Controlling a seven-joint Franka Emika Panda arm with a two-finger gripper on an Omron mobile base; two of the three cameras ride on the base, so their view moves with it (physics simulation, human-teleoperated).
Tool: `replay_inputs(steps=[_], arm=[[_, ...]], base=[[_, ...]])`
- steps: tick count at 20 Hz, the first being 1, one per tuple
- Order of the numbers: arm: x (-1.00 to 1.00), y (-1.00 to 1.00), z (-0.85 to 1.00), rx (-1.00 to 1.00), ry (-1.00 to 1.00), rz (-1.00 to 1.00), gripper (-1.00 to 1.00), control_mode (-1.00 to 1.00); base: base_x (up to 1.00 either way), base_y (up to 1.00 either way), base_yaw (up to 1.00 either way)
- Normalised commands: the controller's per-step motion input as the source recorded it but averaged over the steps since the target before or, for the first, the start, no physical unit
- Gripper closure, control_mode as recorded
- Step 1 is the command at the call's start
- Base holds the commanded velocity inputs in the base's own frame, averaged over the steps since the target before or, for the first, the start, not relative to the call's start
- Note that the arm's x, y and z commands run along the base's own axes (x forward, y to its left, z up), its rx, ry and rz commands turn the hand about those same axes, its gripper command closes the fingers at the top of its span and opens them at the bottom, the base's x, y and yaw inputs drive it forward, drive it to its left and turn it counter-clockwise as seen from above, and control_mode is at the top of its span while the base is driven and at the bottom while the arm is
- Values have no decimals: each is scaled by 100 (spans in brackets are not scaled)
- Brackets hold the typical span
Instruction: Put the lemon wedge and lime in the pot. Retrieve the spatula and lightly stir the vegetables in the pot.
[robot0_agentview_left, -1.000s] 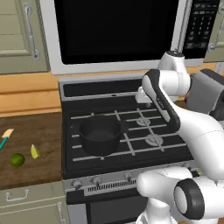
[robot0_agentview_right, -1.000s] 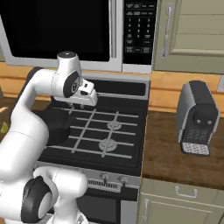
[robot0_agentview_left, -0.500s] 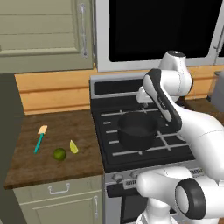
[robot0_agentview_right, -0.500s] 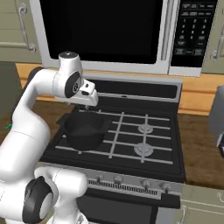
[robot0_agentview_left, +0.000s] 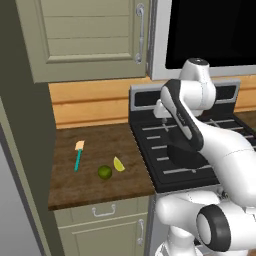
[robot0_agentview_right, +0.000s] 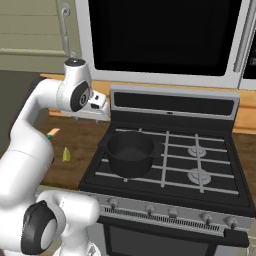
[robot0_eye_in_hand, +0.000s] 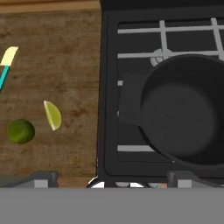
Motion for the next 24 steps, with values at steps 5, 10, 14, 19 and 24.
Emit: replay_inputs(steps=[5, 10, 14, 19, 24], arm=[[1, 0, -2, 0, 4, 0, -100, -100], [0, 32, -20, -8, 1, 0, -100, -100], [0, 91, -69, -3, 11, 3, -100, -100], [0, 65, -61, -2, 15, 14, -100, -100], [17, 58, -56, -6, 12, 10, -100, -100]], base=[[3, 0, 0], [0, 0, 0], [0, 0, 0], [0, 0, 0], [0, 0, 0]])
